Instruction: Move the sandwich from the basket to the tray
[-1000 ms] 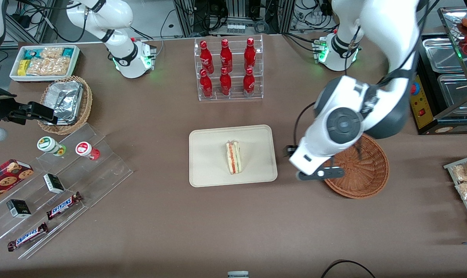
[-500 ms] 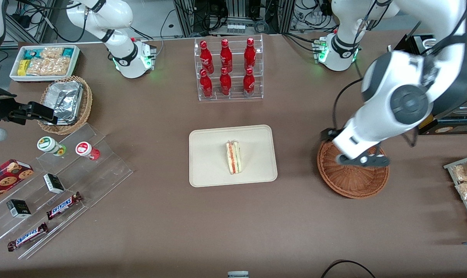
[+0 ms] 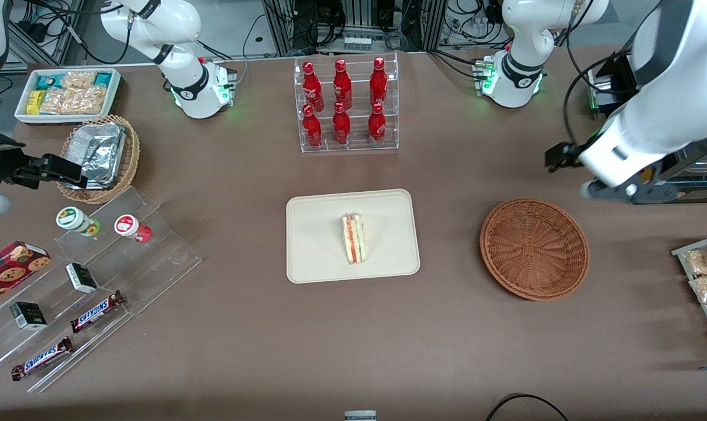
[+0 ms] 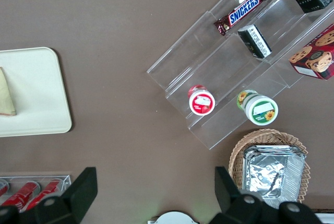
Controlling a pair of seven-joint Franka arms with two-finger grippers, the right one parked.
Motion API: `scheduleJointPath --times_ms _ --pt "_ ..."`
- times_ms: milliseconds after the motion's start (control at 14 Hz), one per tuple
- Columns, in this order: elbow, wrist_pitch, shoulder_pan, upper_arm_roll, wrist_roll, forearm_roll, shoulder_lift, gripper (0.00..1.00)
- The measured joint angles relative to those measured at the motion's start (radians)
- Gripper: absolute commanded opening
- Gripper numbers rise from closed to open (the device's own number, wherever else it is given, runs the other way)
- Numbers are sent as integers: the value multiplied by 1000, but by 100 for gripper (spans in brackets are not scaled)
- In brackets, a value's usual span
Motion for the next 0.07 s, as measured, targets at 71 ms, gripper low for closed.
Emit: scheduleJointPath --times_ms 71 --pt "2 -19 5 20 18 0 -20 100"
